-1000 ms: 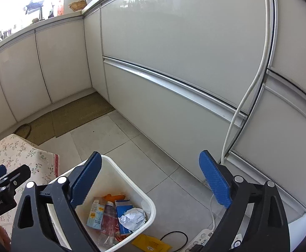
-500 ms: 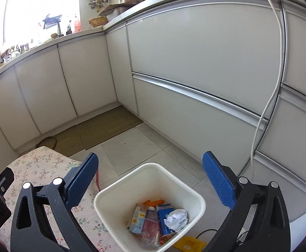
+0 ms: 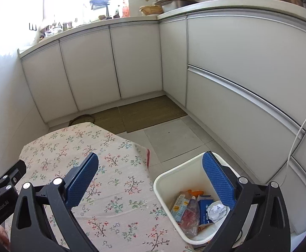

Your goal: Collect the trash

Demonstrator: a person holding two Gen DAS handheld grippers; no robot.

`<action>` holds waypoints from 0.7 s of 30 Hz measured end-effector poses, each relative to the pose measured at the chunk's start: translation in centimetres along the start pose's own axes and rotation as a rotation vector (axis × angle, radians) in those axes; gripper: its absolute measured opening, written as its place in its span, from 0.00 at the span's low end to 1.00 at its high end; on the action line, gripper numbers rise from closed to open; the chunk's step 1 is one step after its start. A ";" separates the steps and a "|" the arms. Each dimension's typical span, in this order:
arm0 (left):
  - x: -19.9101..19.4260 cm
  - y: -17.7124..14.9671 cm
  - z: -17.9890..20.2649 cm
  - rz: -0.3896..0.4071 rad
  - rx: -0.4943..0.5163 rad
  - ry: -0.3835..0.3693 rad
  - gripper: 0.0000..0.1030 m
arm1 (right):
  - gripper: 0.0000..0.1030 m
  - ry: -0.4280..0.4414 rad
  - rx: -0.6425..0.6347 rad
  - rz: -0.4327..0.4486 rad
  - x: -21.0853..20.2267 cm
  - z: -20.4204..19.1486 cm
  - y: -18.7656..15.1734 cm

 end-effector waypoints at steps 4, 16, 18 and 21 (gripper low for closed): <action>0.1 -0.3 -2.1 0.002 -0.015 0.034 0.93 | 0.94 0.004 -0.042 -0.003 0.5 -2.4 -0.2; 1.7 -0.8 -6.0 -0.048 -0.083 0.069 0.93 | 0.94 0.038 -0.118 -0.039 1.7 -6.6 -1.0; 1.9 -0.8 -6.3 -0.056 -0.089 0.068 0.93 | 0.94 0.044 -0.122 -0.046 2.0 -7.1 -1.1; 2.0 -0.9 -6.7 -0.062 -0.102 0.068 0.93 | 0.94 0.048 -0.129 -0.050 2.1 -7.6 -1.3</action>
Point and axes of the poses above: each gripper's, at about its wrist camera, not at the fingertips, and x roughly the way its jaws point, z to its right, y to its top, the point moved 6 cm from there along x, roughly the way its jaws point, and after that the axes turned 10 degrees about y, right-handed, at the moved point
